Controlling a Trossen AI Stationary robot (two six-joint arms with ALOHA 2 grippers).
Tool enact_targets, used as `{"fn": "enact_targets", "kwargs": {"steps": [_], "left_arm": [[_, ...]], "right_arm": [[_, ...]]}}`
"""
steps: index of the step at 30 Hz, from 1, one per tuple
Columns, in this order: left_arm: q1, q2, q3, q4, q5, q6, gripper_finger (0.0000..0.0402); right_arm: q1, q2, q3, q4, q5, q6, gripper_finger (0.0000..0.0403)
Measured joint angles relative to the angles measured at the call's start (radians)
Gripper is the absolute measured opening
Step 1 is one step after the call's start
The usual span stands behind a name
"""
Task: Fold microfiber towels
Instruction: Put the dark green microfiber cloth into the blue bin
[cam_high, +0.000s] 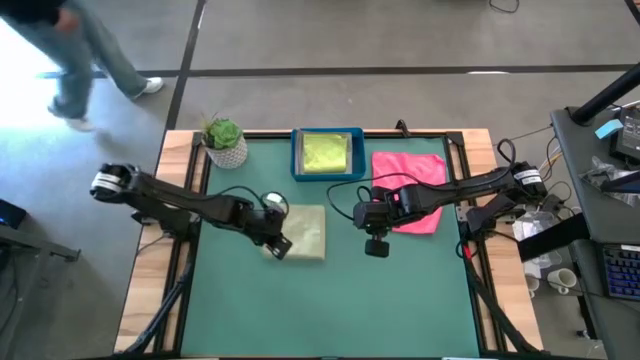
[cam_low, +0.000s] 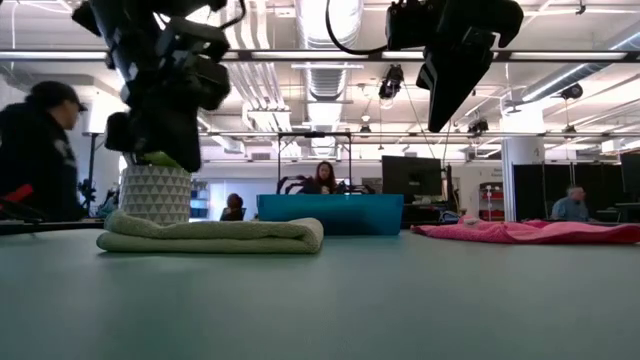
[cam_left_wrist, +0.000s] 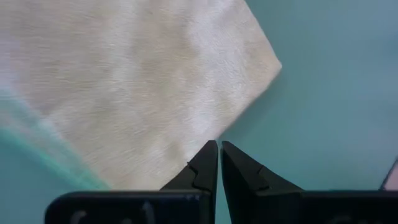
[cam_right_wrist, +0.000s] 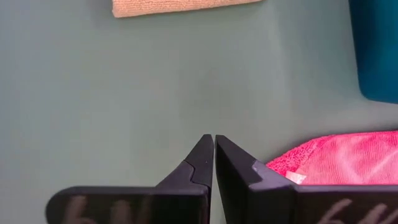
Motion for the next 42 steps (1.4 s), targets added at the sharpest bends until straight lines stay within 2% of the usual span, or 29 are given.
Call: {"fn": "enact_targets", "kwargs": {"steps": [8,17,22,26,32,35,39,42], "left_arm": [[0.001,-0.169,-0.001,-0.188,-0.114,0.04,0.0005],[0.003,-0.328,-0.008,-0.233,-0.113,0.182,0.0005],[0.003,-0.398,-0.013,-0.257,-0.113,0.252,0.0005],[0.004,-0.441,-0.013,-0.293,-0.111,0.333,0.0012],[0.004,-0.482,-0.013,-0.417,-0.111,0.341,0.0067],[0.004,-0.491,-0.019,-0.495,-0.112,0.339,0.0109],[0.004,-0.484,-0.039,-0.558,-0.117,0.335,0.0162],[0.004,-0.468,-0.048,-0.594,-0.118,0.336,0.0186]], "right_arm": [[0.0,0.0,0.004,0.011,0.0,0.001,0.0009],[0.0,0.0,0.005,0.123,0.0,0.007,0.0009],[0.0,0.0,0.011,0.171,0.0,0.088,0.0011],[-0.002,0.0,0.028,0.176,0.0,0.164,0.0028],[-0.011,0.0,0.079,0.181,0.006,0.256,0.008],[-0.011,0.0,0.106,0.18,0.062,0.294,0.0109],[-0.012,0.0,0.148,0.176,0.105,0.299,0.0143],[-0.016,0.0,0.18,0.172,0.107,0.295,0.0157]]}}
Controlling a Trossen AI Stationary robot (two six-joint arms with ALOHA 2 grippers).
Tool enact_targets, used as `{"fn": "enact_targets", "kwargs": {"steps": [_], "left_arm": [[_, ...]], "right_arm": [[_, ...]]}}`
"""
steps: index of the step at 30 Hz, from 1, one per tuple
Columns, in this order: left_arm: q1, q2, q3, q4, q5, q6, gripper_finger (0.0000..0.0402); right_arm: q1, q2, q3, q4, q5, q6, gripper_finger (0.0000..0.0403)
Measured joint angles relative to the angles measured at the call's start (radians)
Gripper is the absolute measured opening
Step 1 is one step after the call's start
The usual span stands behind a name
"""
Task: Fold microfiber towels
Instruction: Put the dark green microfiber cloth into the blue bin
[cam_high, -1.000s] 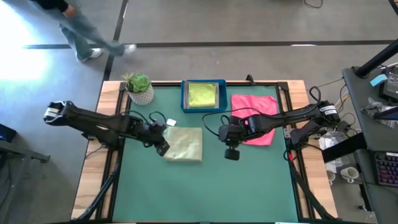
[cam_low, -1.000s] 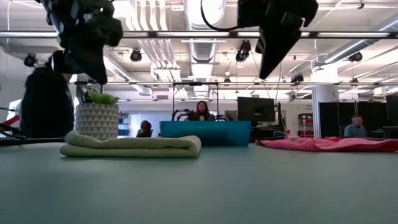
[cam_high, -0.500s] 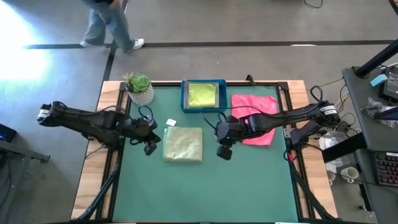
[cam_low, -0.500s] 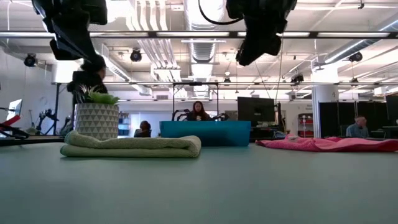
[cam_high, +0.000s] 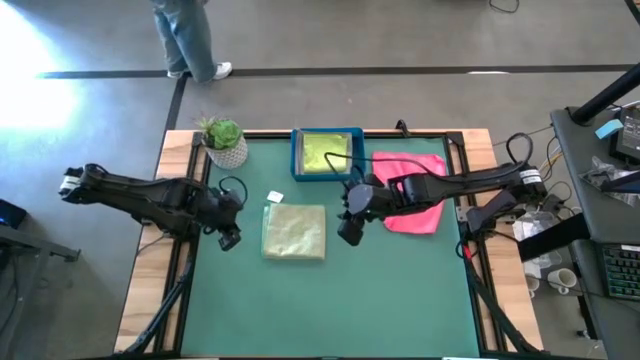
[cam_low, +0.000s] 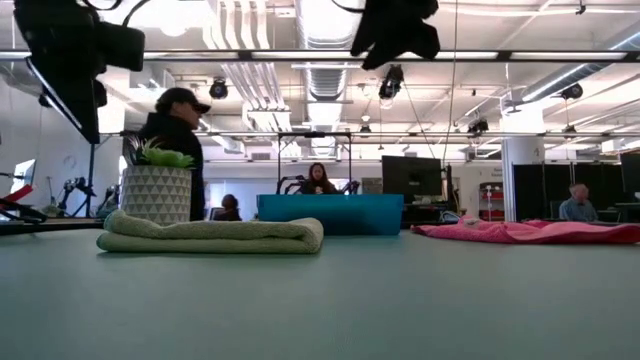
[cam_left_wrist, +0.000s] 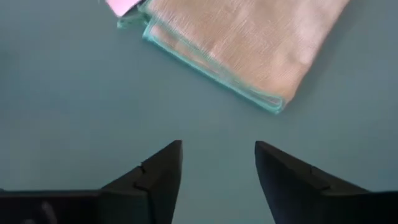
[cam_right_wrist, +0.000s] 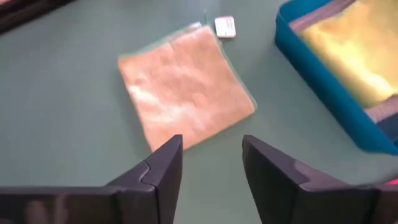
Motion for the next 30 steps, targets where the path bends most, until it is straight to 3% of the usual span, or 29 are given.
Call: {"fn": "enact_targets", "kwargs": {"steps": [8,15,19,23,30], "left_arm": [[0.0,-0.012,-0.038,-0.002,-0.001,0.059,0.0194],[0.0,-0.148,-0.093,0.008,-0.023,0.096,0.0194],[0.001,-0.234,-0.126,0.06,-0.027,0.095,0.0194],[0.001,-0.294,-0.17,0.088,-0.055,0.044,0.0194],[0.003,-0.36,-0.264,0.224,-0.05,-0.08,0.0194]], "right_arm": [[-0.005,-0.001,0.069,-0.153,0.131,-0.003,0.0157],[-0.005,-0.002,0.079,-0.394,0.132,0.087,0.016],[-0.005,-0.003,0.079,-0.544,0.196,0.147,0.0166],[-0.008,-0.01,0.078,-0.668,0.284,0.173,0.0166],[-0.07,-0.078,0.052,-0.713,0.295,0.173,0.0157]]}}
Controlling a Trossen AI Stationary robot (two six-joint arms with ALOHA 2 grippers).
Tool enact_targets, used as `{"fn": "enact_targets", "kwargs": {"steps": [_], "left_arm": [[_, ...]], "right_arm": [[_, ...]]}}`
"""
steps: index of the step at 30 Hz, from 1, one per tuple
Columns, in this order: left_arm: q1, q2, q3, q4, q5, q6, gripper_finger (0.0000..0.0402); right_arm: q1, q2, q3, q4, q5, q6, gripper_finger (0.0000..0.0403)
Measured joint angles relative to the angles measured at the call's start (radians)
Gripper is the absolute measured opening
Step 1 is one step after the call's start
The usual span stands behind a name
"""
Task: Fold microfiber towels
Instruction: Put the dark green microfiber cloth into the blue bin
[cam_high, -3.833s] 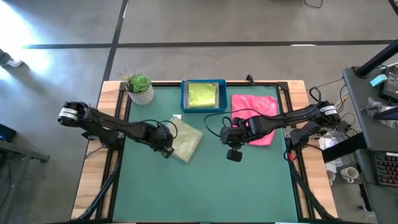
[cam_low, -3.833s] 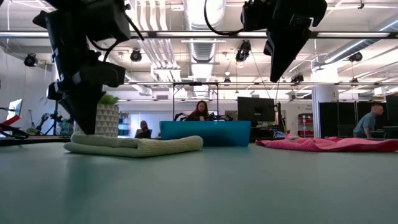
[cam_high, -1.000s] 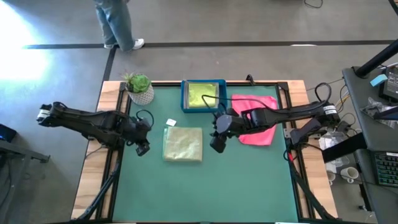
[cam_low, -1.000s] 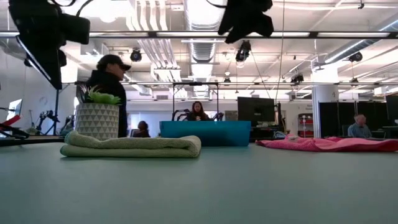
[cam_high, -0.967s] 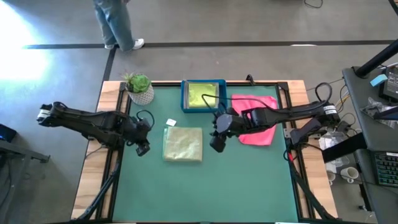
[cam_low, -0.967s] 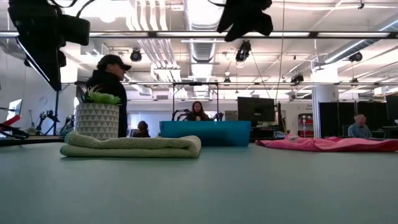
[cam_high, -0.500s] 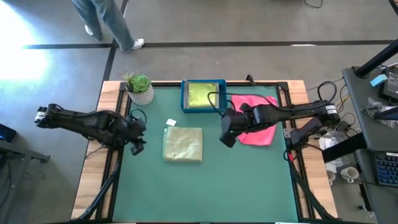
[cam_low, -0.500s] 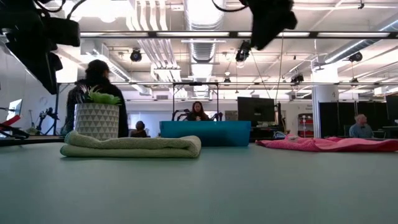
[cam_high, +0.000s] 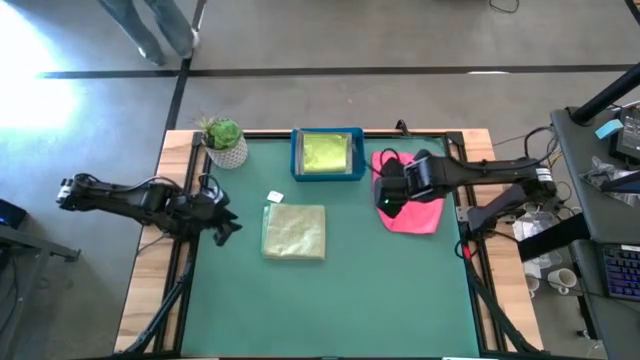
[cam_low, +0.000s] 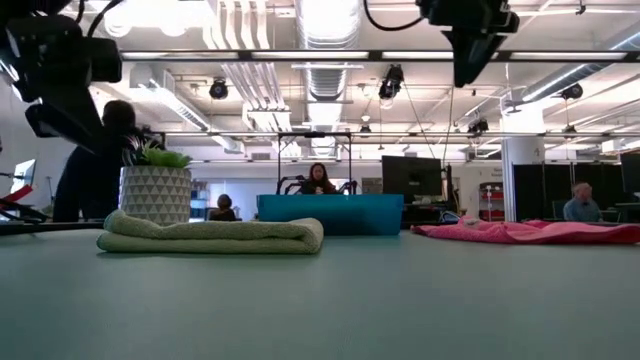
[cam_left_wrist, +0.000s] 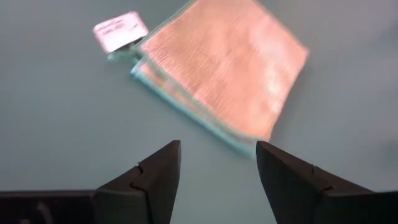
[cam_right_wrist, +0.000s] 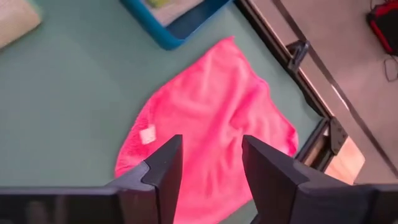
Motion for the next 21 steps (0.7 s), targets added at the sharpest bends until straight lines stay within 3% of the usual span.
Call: {"fn": "enact_targets", "kwargs": {"steps": [5,10,17,21], "left_arm": [[0.016,-0.036,-0.102,0.169,0.0,-0.033,0.0194],[0.044,-0.052,-0.209,0.286,0.001,-0.14,0.0194],[0.092,-0.059,-0.322,0.376,0.0,-0.369,0.0194],[0.108,-0.059,-0.333,0.41,0.0,-0.394,0.0194]], "right_arm": [[-0.049,-0.086,-0.09,0.094,-0.006,0.0,0.0151],[-0.077,-0.183,-0.24,0.306,-0.068,0.016,0.015],[-0.106,-0.236,-0.491,0.836,-0.246,0.069,0.015],[-0.127,-0.207,-0.607,1.11,-0.306,0.149,0.015]]}}
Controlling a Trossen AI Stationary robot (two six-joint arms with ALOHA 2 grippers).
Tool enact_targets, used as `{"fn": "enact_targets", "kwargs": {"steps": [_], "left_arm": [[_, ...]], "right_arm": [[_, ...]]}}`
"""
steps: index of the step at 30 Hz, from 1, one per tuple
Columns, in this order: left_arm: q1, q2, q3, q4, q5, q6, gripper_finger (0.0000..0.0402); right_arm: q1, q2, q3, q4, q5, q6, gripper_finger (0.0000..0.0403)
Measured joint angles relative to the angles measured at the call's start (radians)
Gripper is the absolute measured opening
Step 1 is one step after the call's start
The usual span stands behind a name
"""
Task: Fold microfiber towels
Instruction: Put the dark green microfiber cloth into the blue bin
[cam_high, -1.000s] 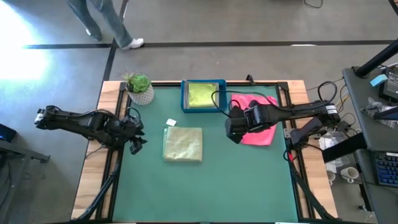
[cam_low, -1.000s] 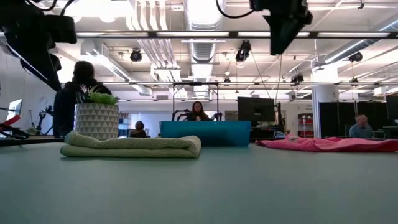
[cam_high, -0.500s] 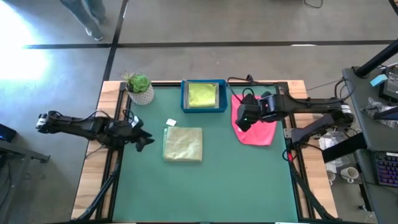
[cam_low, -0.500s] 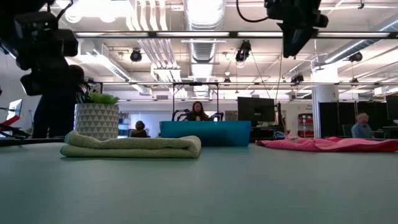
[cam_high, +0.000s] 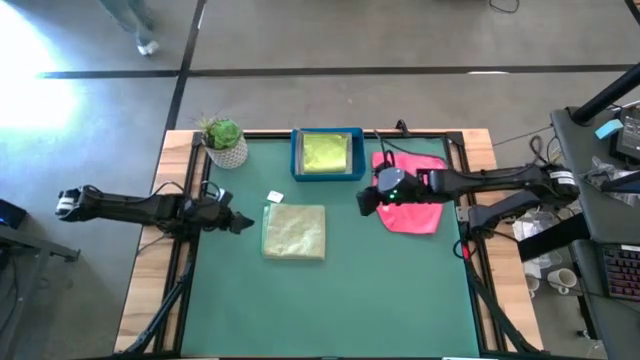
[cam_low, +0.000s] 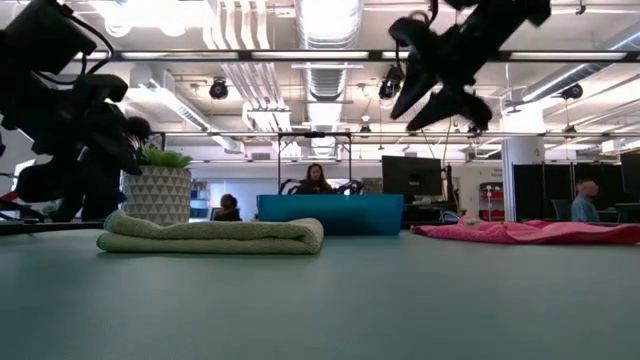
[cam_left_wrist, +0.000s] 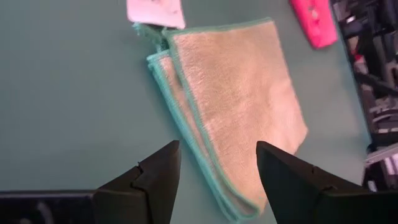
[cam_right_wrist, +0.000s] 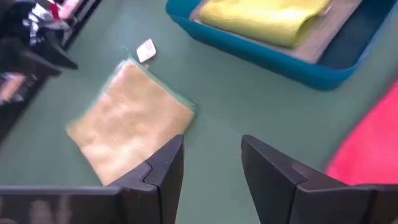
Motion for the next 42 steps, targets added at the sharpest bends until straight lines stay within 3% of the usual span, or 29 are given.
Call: {"fn": "enact_targets", "kwargs": {"steps": [4,9,14,21,34,42], "left_arm": [[0.015,0.006,0.001,0.02,0.0,-0.014,0.0194],[0.036,0.042,-0.005,0.04,-0.002,-0.103,0.0194],[0.055,0.118,-0.006,0.108,-0.002,-0.104,0.0194],[0.063,0.264,-0.006,0.227,0.002,-0.104,0.0194],[0.097,0.496,-0.005,0.402,0.049,-0.103,0.0194],[0.12,0.59,-0.004,0.513,0.057,-0.106,0.0194]], "right_arm": [[-0.017,0.049,-0.067,0.174,-0.043,0.1,0.015],[-0.018,0.14,-0.078,0.246,-0.077,0.151,0.015],[-0.018,0.243,-0.078,0.391,-0.176,0.209,0.015],[-0.018,0.348,-0.078,0.522,-0.185,0.302,0.015],[-0.018,0.525,0.045,0.543,-0.177,0.334,0.015],[-0.018,0.602,0.146,0.356,-0.175,0.289,0.015]]}}
